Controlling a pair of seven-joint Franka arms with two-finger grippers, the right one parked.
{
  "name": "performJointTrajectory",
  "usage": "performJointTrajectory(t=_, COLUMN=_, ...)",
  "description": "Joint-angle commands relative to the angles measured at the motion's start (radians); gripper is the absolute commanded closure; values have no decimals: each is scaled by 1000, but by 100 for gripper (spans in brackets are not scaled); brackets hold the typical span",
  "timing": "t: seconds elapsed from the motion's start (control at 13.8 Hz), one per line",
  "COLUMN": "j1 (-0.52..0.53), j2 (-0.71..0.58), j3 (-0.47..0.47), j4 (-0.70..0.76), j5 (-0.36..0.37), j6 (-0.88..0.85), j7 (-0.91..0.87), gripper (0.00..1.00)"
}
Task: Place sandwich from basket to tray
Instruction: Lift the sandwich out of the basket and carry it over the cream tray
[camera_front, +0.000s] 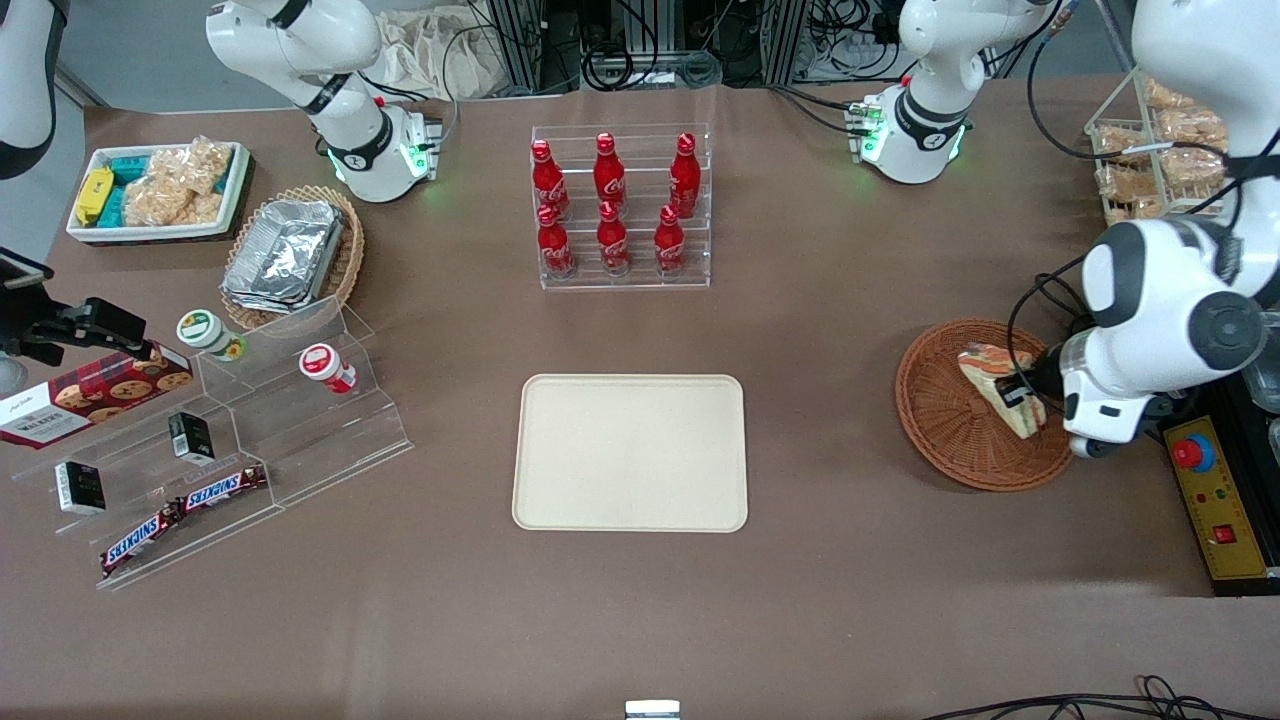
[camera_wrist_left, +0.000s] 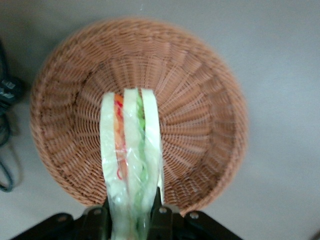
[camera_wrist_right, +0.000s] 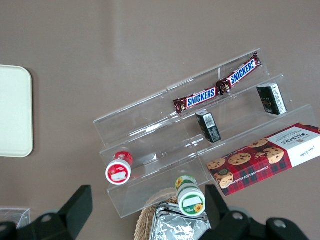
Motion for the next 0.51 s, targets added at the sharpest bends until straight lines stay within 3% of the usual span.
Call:
performJointTrajectory(t=0.0, j1=-5, j2=9, j3=-47, j4=262, j5=-35, j6=-251, j7=-16, gripper=100)
performJointTrajectory(t=0.22, j1=-17, j2=15, j3=-83, j4=458, j5=-89, j6=-379, j7=-13, gripper=100)
performJointTrajectory(t=0.43, j1=-74, j2=47, j3=-149, j4=456, j5=-76, j6=-342, j7=-5, gripper=100)
